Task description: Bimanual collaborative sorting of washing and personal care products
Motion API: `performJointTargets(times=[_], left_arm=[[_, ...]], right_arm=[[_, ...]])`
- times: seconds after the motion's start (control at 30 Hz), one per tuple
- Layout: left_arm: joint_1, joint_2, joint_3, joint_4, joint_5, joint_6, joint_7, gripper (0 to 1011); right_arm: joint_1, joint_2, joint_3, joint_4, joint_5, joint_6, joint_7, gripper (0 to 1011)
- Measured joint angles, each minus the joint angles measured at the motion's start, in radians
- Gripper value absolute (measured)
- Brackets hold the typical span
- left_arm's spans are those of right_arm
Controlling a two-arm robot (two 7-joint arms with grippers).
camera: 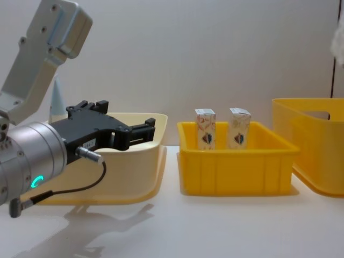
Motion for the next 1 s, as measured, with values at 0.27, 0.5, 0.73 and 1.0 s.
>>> performJointTargets(times=[0.27,0.5,0.73,1.0], left_arm=[[0.000,0.000,0.000,0.000,0.000,0.000,0.000,1000],[0.000,0.000,0.000,0.000,0.000,0.000,0.000,1000],[0.000,0.000,0.000,0.000,0.000,0.000,0.000,1000],[0.000,0.000,0.000,0.000,0.000,0.000,0.000,1000]], right_arm=[[-0.019,0.016,0.041,-0.032,-0.010,0.043,-0.014,444],[-0.033,0.029,0.061,-0.062,-0.011,0.121,-0.006,444],[-0.042,0.039,0.072,-0.088,-0.011,0.234,0.015,444],[-0.042,0.047,0.075,-0.097,-0.019,0.365,0.032,444]])
